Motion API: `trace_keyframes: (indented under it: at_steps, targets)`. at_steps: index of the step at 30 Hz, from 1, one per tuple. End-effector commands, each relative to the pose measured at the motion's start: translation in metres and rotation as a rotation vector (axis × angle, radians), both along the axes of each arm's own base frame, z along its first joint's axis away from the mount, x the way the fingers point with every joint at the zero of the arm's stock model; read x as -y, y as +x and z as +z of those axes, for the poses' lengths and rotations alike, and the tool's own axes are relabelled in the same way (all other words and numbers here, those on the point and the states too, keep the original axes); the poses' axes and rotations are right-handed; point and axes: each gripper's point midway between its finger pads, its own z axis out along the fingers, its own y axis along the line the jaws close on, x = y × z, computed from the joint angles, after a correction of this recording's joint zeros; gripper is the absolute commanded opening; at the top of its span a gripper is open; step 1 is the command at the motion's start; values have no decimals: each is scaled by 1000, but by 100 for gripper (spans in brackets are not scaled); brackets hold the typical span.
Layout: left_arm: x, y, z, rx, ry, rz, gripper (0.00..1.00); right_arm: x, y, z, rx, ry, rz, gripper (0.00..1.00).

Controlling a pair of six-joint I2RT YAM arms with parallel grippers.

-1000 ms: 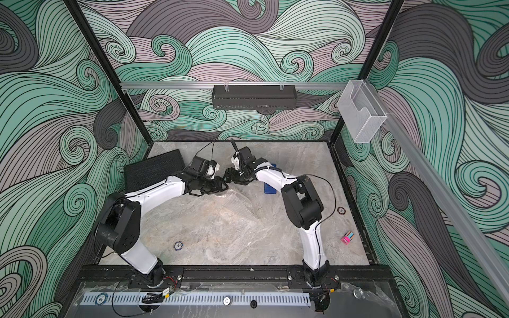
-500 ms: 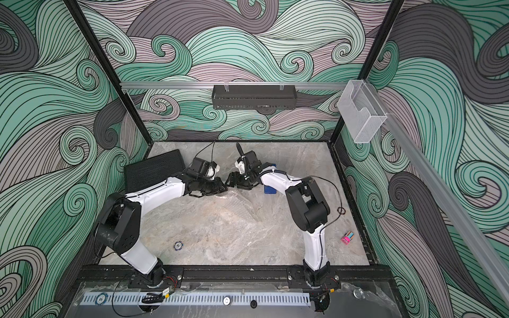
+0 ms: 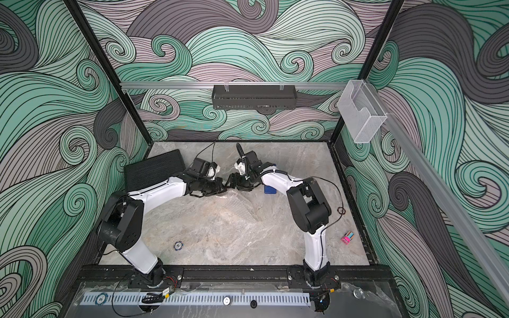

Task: Wrap mugs in bubble wrap
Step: Wrap the mug in bubble wrap.

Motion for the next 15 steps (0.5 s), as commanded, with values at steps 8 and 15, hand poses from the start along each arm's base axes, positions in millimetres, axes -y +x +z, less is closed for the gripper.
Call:
trace_keyframes:
  at_steps: [8, 15]
  targets:
    - [5, -2, -1, 25, 10, -63, 0, -15, -10, -16, -51, -52, 93, 74]
    - [16, 0, 11, 48, -37, -114, 0, -19, -10, -34, -58, -135, 129, 71]
